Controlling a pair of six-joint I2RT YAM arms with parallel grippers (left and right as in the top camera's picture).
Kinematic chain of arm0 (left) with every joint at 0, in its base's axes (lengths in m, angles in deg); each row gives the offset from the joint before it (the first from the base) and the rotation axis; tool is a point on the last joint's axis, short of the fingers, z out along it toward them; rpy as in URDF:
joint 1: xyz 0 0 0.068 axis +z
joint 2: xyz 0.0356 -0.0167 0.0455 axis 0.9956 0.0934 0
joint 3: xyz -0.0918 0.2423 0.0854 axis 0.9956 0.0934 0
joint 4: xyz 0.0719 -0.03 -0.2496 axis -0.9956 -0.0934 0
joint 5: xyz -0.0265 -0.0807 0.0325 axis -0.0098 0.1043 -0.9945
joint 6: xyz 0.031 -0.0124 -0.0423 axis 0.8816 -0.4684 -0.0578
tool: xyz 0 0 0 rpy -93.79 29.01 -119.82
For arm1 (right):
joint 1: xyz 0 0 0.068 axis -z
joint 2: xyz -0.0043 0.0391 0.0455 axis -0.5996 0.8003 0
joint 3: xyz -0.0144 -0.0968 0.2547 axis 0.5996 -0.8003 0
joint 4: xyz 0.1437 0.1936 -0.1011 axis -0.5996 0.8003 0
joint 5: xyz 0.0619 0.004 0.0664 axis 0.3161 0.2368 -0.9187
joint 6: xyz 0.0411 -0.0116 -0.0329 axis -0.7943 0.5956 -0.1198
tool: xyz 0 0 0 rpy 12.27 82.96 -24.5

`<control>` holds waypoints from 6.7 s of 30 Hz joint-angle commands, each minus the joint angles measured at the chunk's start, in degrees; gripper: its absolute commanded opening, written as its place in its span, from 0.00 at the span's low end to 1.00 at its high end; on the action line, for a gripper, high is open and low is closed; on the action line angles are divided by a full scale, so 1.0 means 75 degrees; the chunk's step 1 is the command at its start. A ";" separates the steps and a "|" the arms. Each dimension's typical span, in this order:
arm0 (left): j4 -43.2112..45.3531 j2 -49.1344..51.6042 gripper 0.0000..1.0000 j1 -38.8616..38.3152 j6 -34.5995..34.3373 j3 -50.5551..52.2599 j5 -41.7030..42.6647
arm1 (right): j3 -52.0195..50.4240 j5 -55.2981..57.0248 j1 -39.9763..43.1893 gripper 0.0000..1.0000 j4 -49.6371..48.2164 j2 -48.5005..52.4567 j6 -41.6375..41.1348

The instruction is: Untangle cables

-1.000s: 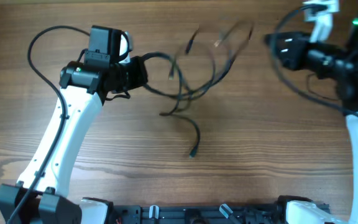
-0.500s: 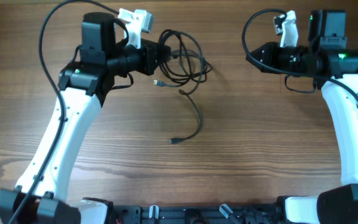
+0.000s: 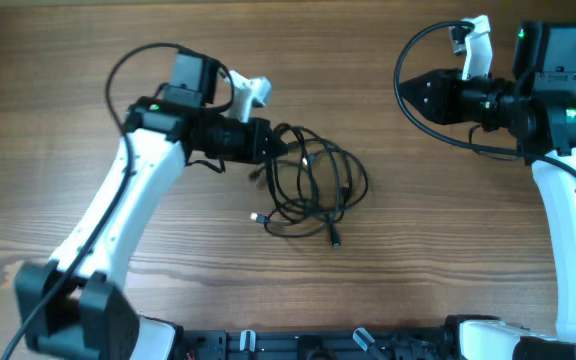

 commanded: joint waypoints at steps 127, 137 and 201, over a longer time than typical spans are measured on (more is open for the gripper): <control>0.2538 -0.0685 0.04 0.0187 -0.2684 -0.5065 -0.4456 | 0.0085 0.0962 -0.2069 0.47 0.0128 0.0271 -0.0274; 0.3249 -0.0918 0.04 0.0635 -0.4843 -0.5065 -0.4450 | 0.0085 0.0347 -0.3290 0.49 -0.0154 0.1172 0.0790; -0.2445 -0.0554 0.04 0.0627 0.0172 -0.5062 0.1985 | 0.0172 0.2757 -0.3608 0.06 -0.1786 -0.0627 0.1495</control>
